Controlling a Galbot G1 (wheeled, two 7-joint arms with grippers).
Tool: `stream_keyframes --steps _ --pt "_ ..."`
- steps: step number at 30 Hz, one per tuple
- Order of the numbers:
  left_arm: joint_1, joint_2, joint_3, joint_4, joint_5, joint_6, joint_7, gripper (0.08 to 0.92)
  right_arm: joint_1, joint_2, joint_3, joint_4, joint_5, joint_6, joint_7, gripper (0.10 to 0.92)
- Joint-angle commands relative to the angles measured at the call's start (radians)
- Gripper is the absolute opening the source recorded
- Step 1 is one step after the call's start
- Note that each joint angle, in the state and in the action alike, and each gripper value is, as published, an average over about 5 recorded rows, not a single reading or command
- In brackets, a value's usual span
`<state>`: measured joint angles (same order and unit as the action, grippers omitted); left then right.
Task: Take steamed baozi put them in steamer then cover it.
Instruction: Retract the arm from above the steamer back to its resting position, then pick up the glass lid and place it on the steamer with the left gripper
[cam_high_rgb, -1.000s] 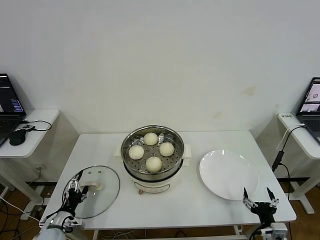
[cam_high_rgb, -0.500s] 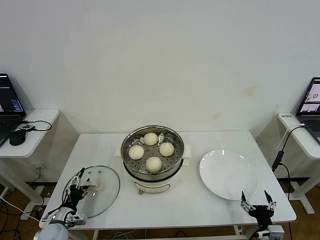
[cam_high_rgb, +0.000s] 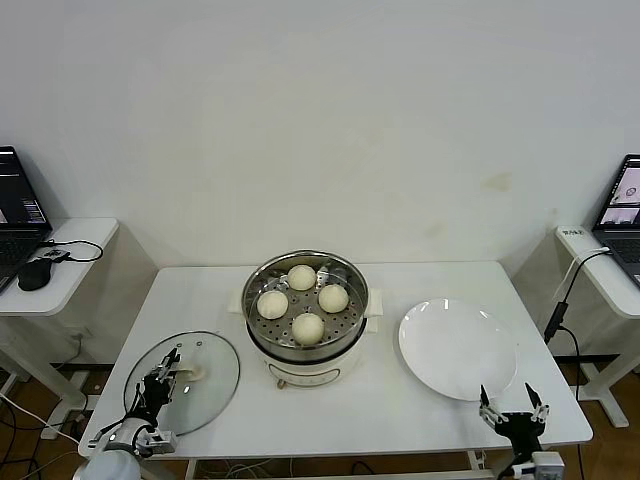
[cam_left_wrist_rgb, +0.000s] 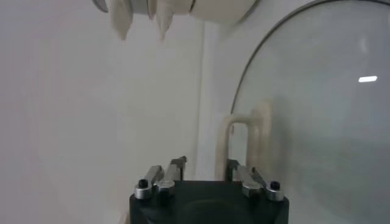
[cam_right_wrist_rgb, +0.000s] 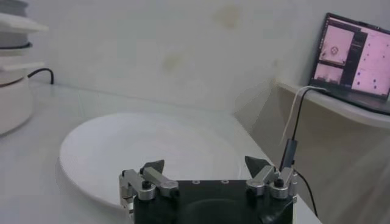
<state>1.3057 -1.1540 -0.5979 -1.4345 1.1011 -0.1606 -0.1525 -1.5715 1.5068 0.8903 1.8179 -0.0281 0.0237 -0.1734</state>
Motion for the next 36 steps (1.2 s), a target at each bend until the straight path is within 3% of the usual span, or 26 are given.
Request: stream_keyframes --steps 1,5,11,24,29,36 --pt "0.012 -0.001 -0.009 -0.023 -0.008 -0.005 -0.021 0.229 -0.002 0.001 -0.006 0.0 -0.007 0.003 -0.002 0.823" --pt "0.047 0.004 -0.033 -0.081 -0.009 -0.012 -0.036 0.15 -0.007 0.001 -0.02 0.001 -0.022 0.011 -0.001 0.822" --pt "0.112 0.021 -0.096 -0.209 -0.014 0.02 -0.031 0.146 -0.022 0.002 -0.051 0.003 -0.045 0.026 0.0 0.823" --pt "0.13 0.161 -0.213 -0.505 -0.087 0.149 0.151 0.146 -0.031 -0.009 -0.069 0.025 -0.051 0.033 -0.002 0.823" --pt "0.092 0.226 -0.121 -0.585 -0.133 0.241 0.206 0.146 -0.036 -0.006 -0.067 0.029 -0.057 0.035 -0.004 0.823" --pt "-0.047 0.243 0.188 -0.645 -0.102 0.393 0.26 0.146 -0.039 0.001 -0.057 0.027 -0.069 0.049 -0.002 0.823"
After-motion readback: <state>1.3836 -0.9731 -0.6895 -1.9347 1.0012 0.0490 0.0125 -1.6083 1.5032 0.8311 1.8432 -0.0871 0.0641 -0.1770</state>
